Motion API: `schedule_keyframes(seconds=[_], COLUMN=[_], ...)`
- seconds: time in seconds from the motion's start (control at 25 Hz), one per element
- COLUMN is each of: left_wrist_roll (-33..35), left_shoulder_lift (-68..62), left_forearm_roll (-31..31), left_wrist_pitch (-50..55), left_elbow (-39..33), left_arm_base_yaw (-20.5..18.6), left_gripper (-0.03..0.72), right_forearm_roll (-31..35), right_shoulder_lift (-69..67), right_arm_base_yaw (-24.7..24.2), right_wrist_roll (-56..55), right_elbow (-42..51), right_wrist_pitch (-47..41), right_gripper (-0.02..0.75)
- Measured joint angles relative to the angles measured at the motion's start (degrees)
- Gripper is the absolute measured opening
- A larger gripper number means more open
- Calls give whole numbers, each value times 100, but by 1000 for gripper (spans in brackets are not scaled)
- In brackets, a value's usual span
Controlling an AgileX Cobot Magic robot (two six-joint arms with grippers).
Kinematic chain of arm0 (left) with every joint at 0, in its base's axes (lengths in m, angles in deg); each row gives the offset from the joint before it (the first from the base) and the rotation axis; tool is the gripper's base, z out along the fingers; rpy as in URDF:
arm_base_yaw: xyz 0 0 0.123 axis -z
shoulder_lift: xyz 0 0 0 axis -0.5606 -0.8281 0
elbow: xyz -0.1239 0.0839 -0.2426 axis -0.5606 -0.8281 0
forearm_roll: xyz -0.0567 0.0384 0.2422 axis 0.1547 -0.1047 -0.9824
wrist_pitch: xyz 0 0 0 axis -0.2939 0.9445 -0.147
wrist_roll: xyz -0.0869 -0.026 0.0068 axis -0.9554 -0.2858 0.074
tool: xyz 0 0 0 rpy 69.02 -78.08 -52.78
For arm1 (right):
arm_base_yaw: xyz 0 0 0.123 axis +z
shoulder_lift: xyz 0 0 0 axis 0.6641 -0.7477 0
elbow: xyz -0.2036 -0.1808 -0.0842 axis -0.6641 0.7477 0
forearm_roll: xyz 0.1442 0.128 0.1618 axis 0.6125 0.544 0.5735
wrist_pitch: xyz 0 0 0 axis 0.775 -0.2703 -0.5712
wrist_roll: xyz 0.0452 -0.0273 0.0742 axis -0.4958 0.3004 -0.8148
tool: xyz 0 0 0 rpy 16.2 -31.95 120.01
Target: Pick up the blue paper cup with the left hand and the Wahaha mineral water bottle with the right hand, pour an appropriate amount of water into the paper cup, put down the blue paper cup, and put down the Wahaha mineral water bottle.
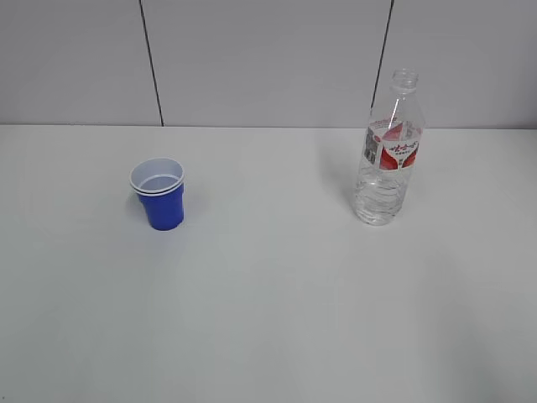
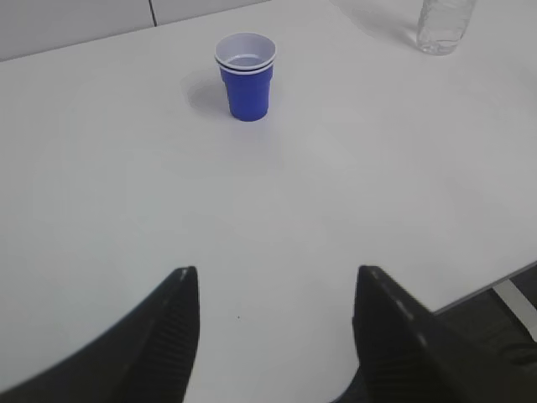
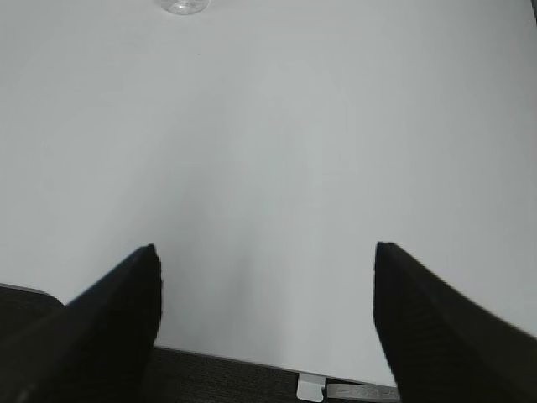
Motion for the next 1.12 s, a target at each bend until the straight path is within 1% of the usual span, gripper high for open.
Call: schedule_keyframes(seconds=[1.12], left_wrist_roll=[0], left_shoulder_lift=[0], left_forearm_roll=[59], left_wrist_pitch=[0], left_elbow=[0], left_arm_base_yaw=[0], left_gripper=[425], right_forearm_roll=[46], right_shoulder_lift=[8], right_arm_base_yaw=[0], right_wrist_roll=[-62], right_elbow=[13], right_wrist_pitch=[64], right_gripper=[588])
